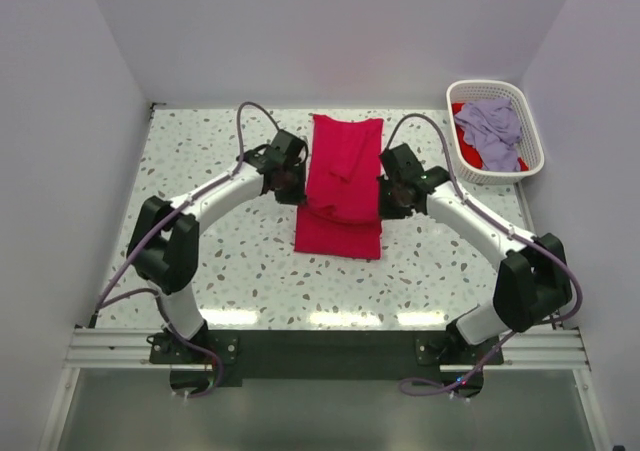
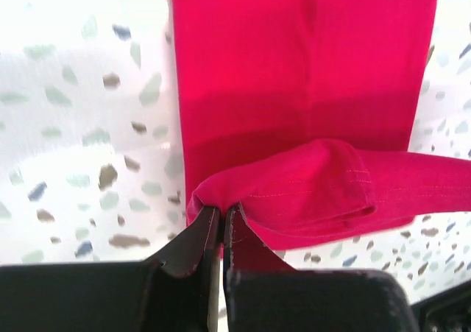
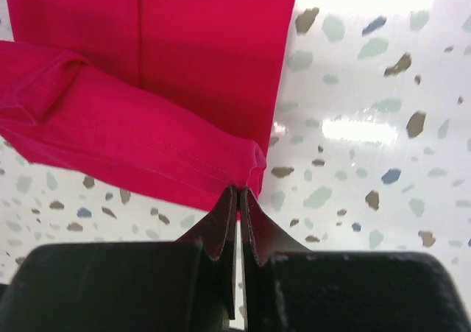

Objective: Fold and stack the t-shirts
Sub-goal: Fold the tshirt

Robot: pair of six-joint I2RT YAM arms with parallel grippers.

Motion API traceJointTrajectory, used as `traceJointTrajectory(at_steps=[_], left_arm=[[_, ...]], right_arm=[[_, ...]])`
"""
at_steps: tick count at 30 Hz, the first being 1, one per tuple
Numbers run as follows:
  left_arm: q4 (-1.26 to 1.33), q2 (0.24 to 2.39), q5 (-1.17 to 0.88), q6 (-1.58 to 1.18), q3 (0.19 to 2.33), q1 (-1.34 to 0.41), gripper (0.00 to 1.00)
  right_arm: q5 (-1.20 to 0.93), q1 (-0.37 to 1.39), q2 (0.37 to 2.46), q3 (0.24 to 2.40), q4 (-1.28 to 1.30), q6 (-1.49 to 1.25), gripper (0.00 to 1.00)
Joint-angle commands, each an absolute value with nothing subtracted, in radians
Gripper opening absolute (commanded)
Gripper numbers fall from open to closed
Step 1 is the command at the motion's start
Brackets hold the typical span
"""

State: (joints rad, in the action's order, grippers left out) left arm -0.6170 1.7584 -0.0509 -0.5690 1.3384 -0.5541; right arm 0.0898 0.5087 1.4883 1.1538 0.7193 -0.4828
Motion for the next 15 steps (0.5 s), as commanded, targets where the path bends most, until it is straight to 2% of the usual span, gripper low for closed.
traceJointTrajectory(at_steps=[1, 15], left_arm=[[-0.575, 1.818, -0.009, -0.492, 1.46, -0.526, 0.0], [-0.476, 2.02, -0.018, -0.414, 1.631, -0.46, 0.02]], right_arm=[[0.088, 0.456, 1.528, 1.224, 0.634, -0.423, 0.0], [0.009, 0.318, 1.723, 1.316, 0.515, -0.411, 0.0]])
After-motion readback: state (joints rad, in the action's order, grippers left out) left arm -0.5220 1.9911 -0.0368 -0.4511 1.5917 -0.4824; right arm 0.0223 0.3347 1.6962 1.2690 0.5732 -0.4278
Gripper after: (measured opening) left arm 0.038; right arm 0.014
